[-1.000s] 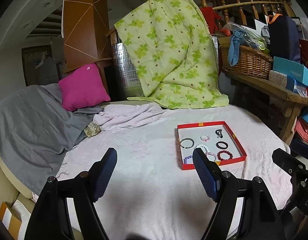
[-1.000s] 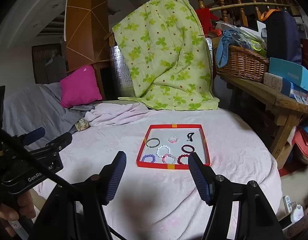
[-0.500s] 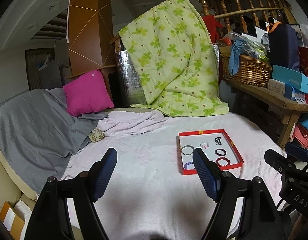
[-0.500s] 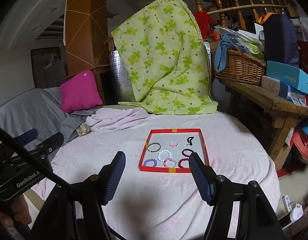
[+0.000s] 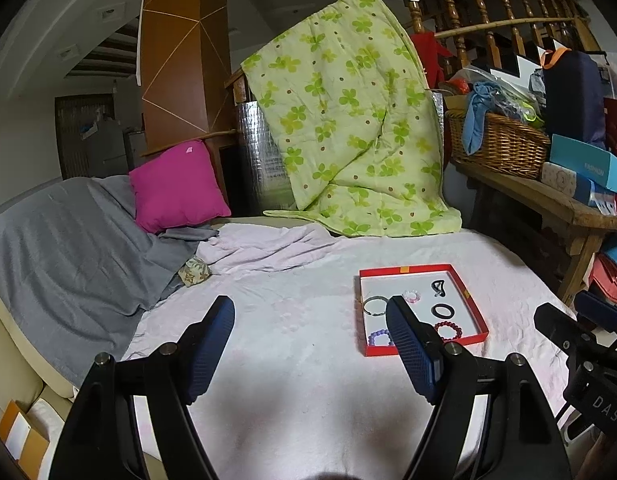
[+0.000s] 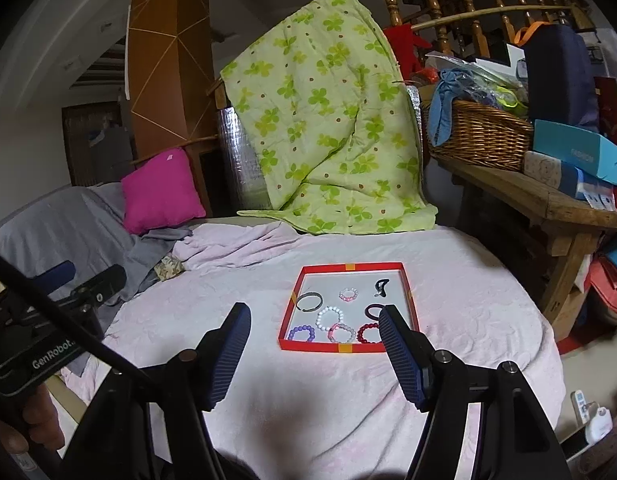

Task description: Organize jewelry

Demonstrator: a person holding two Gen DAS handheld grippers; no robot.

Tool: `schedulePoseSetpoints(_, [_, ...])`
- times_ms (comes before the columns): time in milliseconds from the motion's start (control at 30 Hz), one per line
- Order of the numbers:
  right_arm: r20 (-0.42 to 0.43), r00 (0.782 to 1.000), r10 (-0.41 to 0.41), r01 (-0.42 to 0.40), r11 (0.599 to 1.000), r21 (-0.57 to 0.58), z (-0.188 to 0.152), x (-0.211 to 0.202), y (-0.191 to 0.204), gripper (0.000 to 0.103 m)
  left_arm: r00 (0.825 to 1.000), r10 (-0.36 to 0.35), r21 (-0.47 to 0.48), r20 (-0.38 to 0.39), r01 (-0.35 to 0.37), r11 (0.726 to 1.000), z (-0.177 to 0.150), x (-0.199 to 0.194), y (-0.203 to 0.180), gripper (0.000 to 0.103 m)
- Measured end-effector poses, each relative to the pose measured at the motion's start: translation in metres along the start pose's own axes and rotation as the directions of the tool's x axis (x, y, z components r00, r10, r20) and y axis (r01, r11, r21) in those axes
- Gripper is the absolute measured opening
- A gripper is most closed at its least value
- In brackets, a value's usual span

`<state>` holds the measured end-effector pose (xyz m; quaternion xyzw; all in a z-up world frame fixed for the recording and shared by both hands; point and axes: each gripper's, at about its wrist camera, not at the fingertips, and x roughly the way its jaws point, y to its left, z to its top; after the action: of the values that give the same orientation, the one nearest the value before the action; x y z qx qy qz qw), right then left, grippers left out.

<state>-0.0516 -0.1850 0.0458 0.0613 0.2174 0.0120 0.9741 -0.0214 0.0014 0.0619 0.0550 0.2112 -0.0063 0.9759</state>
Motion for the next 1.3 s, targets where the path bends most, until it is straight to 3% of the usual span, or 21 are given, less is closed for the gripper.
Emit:
schedulePoseSetpoints(467, [-0.033,0.999,-0.001,0.001,1.0,-0.007,-0.009,0.017,0.008,0.072,0.999,-0.003,-0.046,-0.04,0.001,0.999,-0.01,0.024,0.009,0.079])
schedulePoseSetpoints(1300, [-0.036,0.999,-0.006,0.006,1.0,-0.001,-0.014,0.007,0.008,0.073,0.999,-0.007,-0.053,-0.041,0.005,0.999,-0.018,0.012,0.009,0.079])
